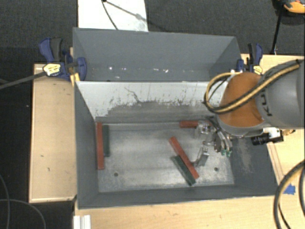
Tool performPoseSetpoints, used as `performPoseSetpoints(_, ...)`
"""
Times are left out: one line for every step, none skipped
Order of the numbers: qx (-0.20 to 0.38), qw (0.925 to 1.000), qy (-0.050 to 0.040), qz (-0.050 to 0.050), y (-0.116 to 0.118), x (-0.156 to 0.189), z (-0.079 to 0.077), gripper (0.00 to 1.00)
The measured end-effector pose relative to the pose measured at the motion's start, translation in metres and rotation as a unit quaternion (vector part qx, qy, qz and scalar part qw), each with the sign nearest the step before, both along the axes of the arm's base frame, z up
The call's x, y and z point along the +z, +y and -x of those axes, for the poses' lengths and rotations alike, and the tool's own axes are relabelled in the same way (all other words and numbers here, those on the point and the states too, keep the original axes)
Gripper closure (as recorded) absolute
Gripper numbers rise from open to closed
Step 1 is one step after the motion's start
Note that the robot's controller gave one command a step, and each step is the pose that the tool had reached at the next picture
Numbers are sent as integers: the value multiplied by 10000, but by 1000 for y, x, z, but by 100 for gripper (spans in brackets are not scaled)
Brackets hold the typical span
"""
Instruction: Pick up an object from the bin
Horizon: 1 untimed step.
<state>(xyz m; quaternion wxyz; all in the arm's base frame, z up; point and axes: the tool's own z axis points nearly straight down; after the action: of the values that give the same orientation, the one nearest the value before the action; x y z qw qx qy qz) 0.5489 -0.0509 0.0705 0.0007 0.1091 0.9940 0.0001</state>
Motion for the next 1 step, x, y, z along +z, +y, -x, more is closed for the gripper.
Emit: performPoseSetpoints(5, 10000, 1, 0, 0, 0, 0, 0)
